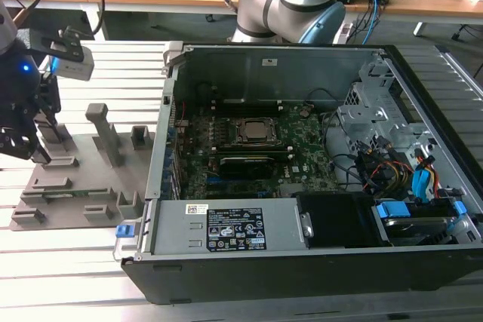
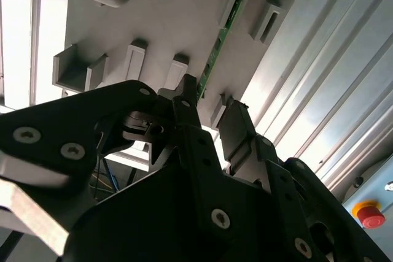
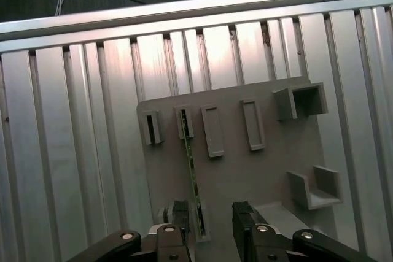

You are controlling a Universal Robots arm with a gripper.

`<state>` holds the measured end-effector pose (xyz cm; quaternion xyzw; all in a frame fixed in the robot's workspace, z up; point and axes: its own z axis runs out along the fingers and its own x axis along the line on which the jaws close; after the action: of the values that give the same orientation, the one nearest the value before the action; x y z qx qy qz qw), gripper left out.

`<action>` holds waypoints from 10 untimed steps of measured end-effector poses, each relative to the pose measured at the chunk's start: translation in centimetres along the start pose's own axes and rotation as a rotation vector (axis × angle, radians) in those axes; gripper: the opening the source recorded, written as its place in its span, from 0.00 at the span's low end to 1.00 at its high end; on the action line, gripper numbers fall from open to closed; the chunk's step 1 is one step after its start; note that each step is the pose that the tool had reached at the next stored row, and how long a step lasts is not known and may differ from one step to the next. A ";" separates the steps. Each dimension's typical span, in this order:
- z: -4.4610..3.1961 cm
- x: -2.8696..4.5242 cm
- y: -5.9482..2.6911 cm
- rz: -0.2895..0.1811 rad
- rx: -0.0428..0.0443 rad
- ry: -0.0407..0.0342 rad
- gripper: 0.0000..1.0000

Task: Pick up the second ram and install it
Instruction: 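Pick up the second ram and move it above second insertion slot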

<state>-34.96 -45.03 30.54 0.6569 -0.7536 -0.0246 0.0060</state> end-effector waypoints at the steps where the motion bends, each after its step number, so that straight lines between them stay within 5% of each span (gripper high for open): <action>1: 0.09 0.00 0.00 0.000 0.0000 0.0000 0.42; 10: 0.81 0.02 -0.03 0.000 0.0000 0.0000 0.42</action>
<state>-34.96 -45.03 29.73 0.6569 -0.7535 -0.0246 0.0060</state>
